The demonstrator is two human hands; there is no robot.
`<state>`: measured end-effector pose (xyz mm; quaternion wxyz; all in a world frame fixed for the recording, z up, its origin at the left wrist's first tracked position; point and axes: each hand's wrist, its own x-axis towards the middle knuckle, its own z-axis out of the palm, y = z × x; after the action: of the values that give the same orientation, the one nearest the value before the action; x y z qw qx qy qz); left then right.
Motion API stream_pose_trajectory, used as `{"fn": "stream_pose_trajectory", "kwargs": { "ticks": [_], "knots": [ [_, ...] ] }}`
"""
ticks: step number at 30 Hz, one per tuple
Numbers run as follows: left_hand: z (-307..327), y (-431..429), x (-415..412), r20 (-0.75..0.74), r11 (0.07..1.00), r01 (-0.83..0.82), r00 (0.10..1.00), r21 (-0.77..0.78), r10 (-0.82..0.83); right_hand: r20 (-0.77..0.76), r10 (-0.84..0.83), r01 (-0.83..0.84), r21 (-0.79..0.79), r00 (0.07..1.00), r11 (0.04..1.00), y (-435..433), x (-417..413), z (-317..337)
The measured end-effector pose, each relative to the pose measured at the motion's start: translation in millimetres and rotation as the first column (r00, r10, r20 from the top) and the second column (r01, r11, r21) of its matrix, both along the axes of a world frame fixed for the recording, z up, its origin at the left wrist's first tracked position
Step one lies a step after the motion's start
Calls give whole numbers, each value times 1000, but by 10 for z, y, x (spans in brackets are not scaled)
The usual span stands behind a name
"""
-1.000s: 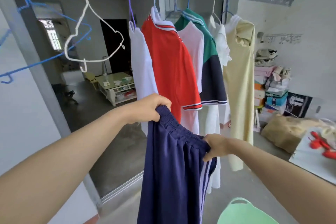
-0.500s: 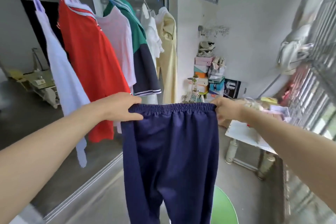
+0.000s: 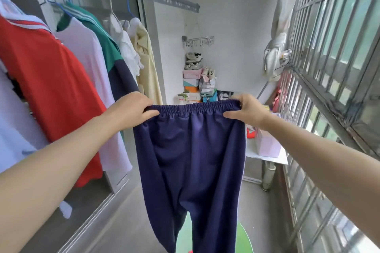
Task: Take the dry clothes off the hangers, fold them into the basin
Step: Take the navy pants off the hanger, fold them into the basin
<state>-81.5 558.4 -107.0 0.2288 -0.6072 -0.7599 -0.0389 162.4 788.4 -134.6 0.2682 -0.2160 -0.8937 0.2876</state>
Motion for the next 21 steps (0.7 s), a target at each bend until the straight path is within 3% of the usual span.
{"fn": "stream_pose_trajectory", "kwargs": {
  "ticks": [3,6,8,9,11,13,16,19,21],
  "knots": [
    [11,122,-48,5,1000,-27,1000,-1,27,-60,4,-5,-16,998,1000,56,-4,56],
    [27,195,-171,51,997,-47,997,-56,50,-153,-19,-6,-164,988,986,-13,-15,135],
    [13,219,-266,226,988,-71,969,-134,101,-230,-15,-52,-285,973,957,-81,-12,183],
    [0,221,-293,403,979,-85,902,-186,155,-257,-19,-67,-320,966,945,-103,-16,196],
    [-73,210,-295,776,971,-17,598,-238,201,-279,-65,-46,-374,958,926,-135,-13,199],
    [-155,176,-289,949,985,49,281,-166,146,-284,-128,4,-399,950,917,-154,-38,206],
    [-237,205,-286,999,1000,7,-43,-16,16,-272,-192,66,-413,943,908,-163,-76,211],
    [-120,321,-255,926,993,-40,-358,109,-116,-272,-270,126,-451,924,884,-170,-110,232],
    [-19,399,-238,889,978,-112,-408,176,-207,-300,-332,136,-523,894,842,-145,-103,250]
  ]
}}
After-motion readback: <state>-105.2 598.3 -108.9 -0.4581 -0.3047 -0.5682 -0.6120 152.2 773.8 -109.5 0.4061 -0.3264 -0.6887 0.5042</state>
